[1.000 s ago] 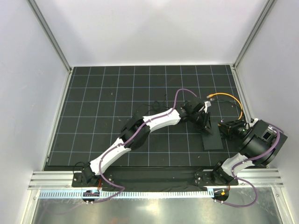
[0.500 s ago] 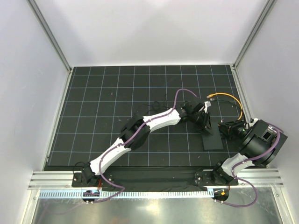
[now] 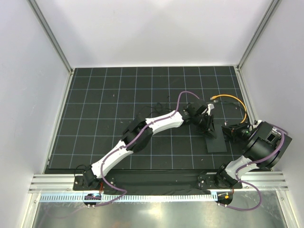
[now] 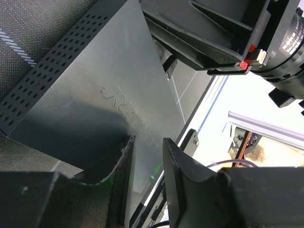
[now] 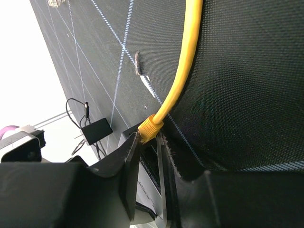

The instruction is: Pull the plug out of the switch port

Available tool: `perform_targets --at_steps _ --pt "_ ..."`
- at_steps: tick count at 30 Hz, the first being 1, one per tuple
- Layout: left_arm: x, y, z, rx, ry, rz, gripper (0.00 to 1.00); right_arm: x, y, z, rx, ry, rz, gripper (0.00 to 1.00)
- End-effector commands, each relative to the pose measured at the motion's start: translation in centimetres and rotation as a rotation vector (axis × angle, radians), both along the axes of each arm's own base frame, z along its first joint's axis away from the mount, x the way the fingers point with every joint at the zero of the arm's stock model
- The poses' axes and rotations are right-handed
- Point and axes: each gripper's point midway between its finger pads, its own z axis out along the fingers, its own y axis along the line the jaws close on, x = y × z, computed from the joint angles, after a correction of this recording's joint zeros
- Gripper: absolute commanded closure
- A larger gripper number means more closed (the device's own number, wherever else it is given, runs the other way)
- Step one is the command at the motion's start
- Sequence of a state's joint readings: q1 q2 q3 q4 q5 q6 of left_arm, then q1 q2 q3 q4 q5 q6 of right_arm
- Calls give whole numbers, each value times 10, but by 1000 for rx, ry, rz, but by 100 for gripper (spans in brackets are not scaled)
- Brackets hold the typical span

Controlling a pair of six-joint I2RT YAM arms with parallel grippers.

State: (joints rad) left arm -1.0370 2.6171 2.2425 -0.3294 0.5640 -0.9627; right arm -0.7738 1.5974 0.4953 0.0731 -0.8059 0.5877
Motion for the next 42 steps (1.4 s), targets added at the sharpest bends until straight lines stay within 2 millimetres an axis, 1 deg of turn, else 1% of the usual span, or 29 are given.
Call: perform_targets --at_steps 1,5,7,11,12,15,19,30,33,37,42 --pt "-3 7 -17 37 28 -1 67 -17 -6 -28 -67 144 -37 73" --pt "-4 12 -26 68 48 6 67 -16 -9 -27 -81 141 -44 76" --pt "-4 14 -29 79 53 11 67 -15 -12 -27 -97 141 -55 82" --pt "-6 16 -33 90 61 14 67 -13 -13 -27 -98 140 -65 89" --pt "-5 16 -32 89 61 16 67 -13 -14 -27 -96 139 -71 92" --pt "-6 18 -36 99 69 20 67 -11 -16 -27 -101 127 -93 98" --pt "-7 21 -43 117 79 24 67 -8 -18 -26 -118 100 -120 99" --pt "-10 26 -53 146 95 28 68 -12 -36 -25 -195 144 -210 99" --pt "-12 27 -56 153 98 27 68 -10 -40 -24 -201 153 -212 99" --pt "-11 28 -57 154 99 29 68 -1 -49 -18 -210 139 -211 99" --pt "-10 27 -57 153 99 30 68 4 -55 -15 -220 143 -212 99"
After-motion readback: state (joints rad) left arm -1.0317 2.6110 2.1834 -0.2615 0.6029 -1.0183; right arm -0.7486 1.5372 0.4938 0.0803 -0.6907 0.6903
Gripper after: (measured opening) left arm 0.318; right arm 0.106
